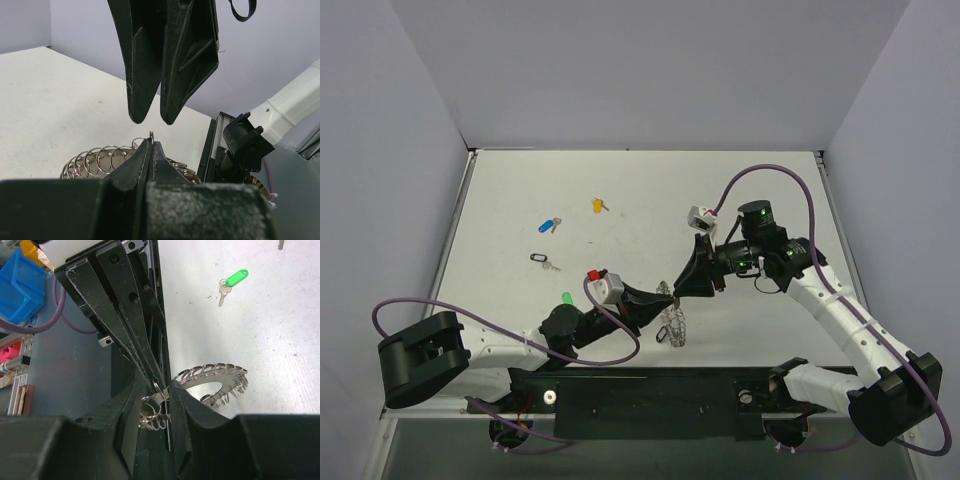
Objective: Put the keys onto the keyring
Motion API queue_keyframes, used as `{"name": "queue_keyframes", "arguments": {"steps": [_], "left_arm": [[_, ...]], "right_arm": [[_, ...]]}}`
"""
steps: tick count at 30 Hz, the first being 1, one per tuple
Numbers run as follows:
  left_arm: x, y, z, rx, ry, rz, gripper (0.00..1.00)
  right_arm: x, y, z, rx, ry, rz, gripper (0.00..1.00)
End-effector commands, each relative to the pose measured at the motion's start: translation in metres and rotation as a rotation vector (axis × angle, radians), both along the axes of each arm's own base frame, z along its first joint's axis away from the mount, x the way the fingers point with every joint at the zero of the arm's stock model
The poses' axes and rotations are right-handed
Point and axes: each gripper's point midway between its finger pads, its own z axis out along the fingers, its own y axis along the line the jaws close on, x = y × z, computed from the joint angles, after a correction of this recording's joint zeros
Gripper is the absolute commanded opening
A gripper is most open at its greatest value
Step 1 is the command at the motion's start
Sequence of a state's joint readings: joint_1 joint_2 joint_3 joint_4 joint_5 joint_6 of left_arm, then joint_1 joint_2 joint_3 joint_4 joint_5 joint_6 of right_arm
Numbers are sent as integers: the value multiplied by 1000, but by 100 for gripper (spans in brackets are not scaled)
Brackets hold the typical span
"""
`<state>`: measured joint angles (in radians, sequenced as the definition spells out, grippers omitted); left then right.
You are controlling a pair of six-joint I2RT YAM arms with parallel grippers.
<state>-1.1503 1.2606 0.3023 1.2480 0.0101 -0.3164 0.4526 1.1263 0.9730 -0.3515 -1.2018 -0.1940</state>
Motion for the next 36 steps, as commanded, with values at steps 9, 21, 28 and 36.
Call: {"name": "queue_keyframes", "arguments": {"steps": [9,21,28,36], "left_arm": [[-3,32,114,-414,-127,42,0],[-5,34,120,-442,-122,33,0],[-6,37,122,-450,-122,32,0],[-5,39,122,-460,-119,41,0]], "right_arm": [[-10,3,6,50,2,46,23],[-6,4,-3,38,6,31,26],[-6,4,-4,38,2,30,27],[-10,4,-3,52,-1,53,22]]}}
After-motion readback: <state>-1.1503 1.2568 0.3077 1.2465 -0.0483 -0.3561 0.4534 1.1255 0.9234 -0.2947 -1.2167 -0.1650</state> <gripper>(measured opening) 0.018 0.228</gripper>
